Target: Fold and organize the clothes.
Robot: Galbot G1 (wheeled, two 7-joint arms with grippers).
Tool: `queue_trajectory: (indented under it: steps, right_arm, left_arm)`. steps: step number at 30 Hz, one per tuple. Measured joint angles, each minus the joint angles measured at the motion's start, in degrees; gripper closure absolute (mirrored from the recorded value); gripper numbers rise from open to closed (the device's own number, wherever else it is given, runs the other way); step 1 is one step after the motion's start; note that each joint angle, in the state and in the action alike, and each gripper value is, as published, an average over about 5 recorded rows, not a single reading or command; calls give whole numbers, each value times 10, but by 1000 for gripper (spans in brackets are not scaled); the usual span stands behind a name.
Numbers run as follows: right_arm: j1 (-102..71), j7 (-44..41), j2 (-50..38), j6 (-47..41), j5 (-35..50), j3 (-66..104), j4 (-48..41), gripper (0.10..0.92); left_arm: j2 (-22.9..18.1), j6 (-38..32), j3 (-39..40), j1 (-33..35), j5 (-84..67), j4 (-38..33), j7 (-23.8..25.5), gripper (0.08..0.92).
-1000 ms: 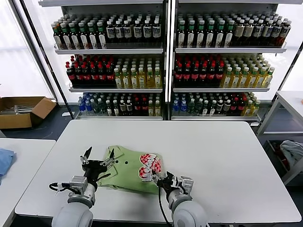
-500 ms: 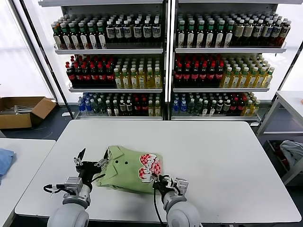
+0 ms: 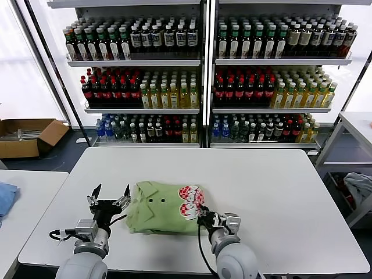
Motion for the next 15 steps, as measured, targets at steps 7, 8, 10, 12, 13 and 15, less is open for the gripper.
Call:
queue_trajectory:
  steps: [7,8,10,12,13,15]
  right_arm:
    - [-11,-17,-68,-1,-15,43,0,917]
    - [-12,-20,-75,-1,-19,48,-3,917]
    - [-15,-24,-87,-1,-29,58,-8,914]
    - [-18,-29,-96,-1,-43,68,-12,891]
    - [-20,-31,-99,-1,-51,72,-13,871]
    - [-25,-35,-104,0,-69,82,-11,817]
  left_arm:
    - [-12,-1,9,3,4,-5,-3,177]
    - [-15,-1,11,4,5,-5,-3,177]
    - [-19,-2,15,6,8,-5,-3,177]
    - [-23,-2,19,8,10,-5,-3,177]
    - [-25,-2,21,10,11,-5,-3,177]
    - [-29,-3,24,13,13,-6,-3,177]
